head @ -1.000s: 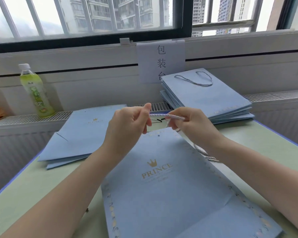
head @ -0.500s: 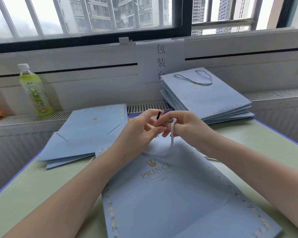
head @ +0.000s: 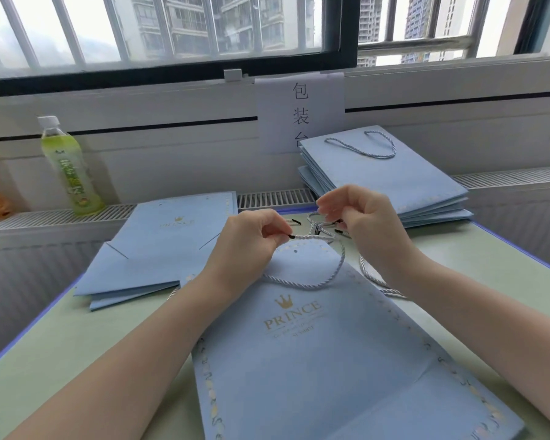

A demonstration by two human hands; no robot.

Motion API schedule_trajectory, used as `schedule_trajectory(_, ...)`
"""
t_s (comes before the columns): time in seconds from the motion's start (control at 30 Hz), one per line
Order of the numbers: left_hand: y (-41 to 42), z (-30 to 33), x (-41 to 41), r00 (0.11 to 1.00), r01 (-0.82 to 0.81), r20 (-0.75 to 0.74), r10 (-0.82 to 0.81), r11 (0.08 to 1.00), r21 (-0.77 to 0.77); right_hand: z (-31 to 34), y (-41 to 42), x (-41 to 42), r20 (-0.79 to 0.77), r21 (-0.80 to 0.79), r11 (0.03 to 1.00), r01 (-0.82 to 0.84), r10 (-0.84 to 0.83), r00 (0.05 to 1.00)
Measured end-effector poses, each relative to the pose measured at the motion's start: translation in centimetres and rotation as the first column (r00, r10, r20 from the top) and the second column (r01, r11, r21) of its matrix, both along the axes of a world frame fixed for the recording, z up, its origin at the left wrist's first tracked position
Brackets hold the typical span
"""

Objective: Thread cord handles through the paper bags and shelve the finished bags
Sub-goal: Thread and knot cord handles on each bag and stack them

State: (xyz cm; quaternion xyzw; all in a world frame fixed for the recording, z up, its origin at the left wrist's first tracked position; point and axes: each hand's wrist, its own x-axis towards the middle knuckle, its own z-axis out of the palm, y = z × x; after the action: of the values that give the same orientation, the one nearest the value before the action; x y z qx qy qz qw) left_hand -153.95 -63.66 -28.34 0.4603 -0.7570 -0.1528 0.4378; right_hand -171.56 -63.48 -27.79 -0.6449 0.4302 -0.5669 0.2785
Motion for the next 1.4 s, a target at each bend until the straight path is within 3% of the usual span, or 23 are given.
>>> schedule_trajectory(0.07, -0.1, -0.1, -0.1, 1.0, -0.021, 0.022, 0.021, 1.0, 0.002, 0.2, 0.1, 0.0, -0.006, 0.002, 1.0, -0.001, 0.001, 1.0)
schedule_trajectory(0.2, 0.6, 0.0, -0.6, 0.998, 0.05, -0.031, -0.051, 0.999, -0.013, -0.5, 0.7, 0.8, -0.318, 0.064, 0.992, -0.11, 0.125, 0.94)
schedule_trajectory(0.3, 0.6, -0.1, -0.6, 0.999, 0.047, -0.025, -0.048, 0.999, -0.018, -1.0, 0.9, 1.0, -0.366, 0.002, 0.994, -0.111, 0.104, 0.925)
schedule_trajectory(0.37, 0.3, -0.3, -0.5, 0.996, 0.008, 0.085, -0.007, 1.0, -0.009, -0.8, 0.5, 0.6, -0.304, -0.033, 0.999, -0.033, 0.021, 0.952)
schedule_trajectory(0.43, 0.3, -0.5, -0.6, 0.952, -0.055, 0.302, 0.052, 0.998, 0.003, -0.5, -0.1, 0.1, -0.272, -0.049, 0.998, 0.041, -0.053, 0.961)
schedule_trajectory(0.53, 0.3, -1.0, -0.6, 0.835, -0.089, 0.541, 0.095, 0.995, -0.037, -0.5, -0.3, -0.3, -0.424, -0.059, 0.995, 0.086, -0.103, 0.9)
schedule_trajectory(0.67, 0.1, -1.1, -0.6, 0.768, -0.152, 0.627, 0.13, 0.988, -0.018, -1.1, 0.1, 0.1, -0.593, -0.081, 0.995, 0.055, -0.092, 0.8)
schedule_trajectory(0.83, -0.1, -0.9, -0.5, 0.865, -0.219, 0.479, 0.149, 0.971, 0.094, -1.4, 0.4, 0.9, -0.634, -0.143, 0.989, -0.023, -0.074, 0.77)
schedule_trajectory(0.97, 0.2, -0.5, -0.7, 0.894, -0.229, 0.42, 0.157, 0.965, 0.126, -1.4, 0.3, 0.9, -0.647, -0.22, 0.972, -0.077, -0.086, 0.758)
schedule_trajectory(1.23, -0.3, -0.3, -0.5, 0.987, -0.039, 0.159, -0.005, 0.962, 0.269, -1.5, 0.1, 0.9, -0.735, -0.32, 0.937, -0.137, -0.155, 0.66)
schedule_trajectory(1.4, -0.2, 0.1, -0.3, 0.996, 0.036, 0.064, -0.061, 0.941, 0.337, -1.3, 0.5, 1.2, -0.721, -0.26, 0.948, -0.182, -0.065, 0.69)
